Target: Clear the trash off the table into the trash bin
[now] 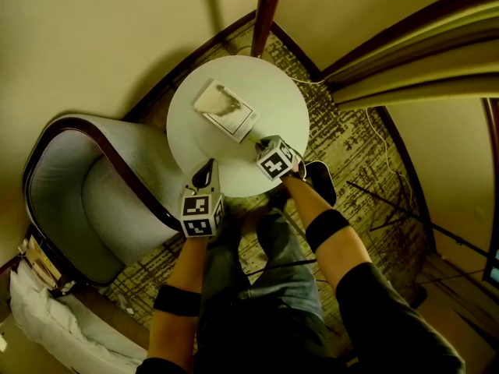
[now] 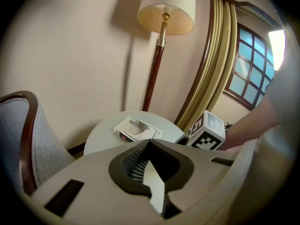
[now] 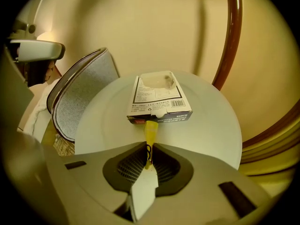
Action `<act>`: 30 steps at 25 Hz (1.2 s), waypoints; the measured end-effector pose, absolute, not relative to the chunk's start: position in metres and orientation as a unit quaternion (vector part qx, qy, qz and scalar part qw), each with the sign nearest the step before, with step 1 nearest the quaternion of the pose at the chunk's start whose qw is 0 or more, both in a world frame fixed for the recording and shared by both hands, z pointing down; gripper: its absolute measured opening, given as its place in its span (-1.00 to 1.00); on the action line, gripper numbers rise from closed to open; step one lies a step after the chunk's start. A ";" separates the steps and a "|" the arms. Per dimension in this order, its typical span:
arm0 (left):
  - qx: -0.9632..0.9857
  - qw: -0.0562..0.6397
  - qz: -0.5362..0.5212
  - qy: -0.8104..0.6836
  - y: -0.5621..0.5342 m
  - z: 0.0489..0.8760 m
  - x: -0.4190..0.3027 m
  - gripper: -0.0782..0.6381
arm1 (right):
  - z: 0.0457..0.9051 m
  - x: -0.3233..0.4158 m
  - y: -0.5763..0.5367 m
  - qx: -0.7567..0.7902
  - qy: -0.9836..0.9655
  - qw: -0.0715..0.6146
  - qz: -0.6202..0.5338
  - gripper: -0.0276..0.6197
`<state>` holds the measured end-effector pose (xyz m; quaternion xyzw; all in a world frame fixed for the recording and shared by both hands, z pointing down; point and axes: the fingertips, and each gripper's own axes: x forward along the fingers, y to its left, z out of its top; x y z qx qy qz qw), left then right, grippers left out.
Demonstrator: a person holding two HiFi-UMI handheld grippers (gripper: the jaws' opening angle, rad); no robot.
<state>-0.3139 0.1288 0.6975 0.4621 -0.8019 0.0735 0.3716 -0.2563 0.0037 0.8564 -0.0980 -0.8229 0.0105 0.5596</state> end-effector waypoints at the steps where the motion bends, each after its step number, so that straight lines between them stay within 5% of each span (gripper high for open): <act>1: 0.462 0.370 0.072 -0.803 0.128 0.695 -0.315 -0.78 | 0.850 -0.257 0.002 -0.097 -0.826 0.556 0.010 -0.75; 30: 0.514 0.312 0.076 -0.796 0.151 0.535 -0.259 -0.78 | 0.542 -0.204 0.030 -0.010 -0.944 0.327 0.038 -0.75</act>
